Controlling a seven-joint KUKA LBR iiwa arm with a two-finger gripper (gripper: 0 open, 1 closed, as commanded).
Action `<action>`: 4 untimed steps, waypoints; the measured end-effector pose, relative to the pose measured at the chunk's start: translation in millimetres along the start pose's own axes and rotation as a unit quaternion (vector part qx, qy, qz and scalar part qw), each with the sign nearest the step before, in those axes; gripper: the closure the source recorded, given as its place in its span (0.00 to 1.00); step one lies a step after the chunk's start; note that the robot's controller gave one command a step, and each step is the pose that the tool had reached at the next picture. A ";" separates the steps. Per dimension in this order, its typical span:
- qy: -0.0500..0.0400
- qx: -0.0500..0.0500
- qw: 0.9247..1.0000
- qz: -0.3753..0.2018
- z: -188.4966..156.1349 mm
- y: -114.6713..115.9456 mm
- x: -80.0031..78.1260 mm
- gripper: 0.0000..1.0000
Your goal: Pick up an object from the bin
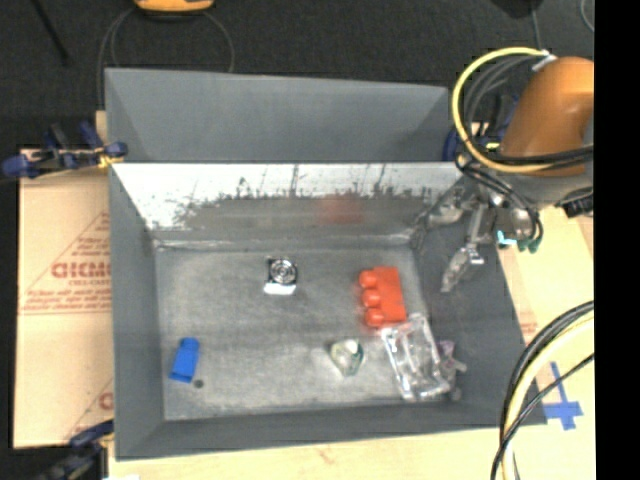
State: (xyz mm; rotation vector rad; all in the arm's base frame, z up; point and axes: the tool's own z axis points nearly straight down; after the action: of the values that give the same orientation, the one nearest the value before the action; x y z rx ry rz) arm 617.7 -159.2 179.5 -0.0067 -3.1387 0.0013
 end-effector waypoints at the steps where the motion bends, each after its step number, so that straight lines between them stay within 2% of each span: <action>1: -0.006 0.002 0.956 -0.293 93.8 41.4 -8.6 0.00; 2: -0.003 0.000 0.858 -0.514 77.4 111.3 3.1 0.00; 3: -0.003 0.000 0.776 -0.631 78.5 151.0 34.5 0.00; 4: -0.006 0.004 0.679 -0.734 102.7 144.3 26.3 0.00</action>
Offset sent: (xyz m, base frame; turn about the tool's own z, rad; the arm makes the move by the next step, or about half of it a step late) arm 0.0065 0.0476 -0.1095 -0.6088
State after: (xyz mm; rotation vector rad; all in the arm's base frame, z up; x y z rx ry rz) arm 591.7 -14.8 76.8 2.3090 -2.1434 0.0112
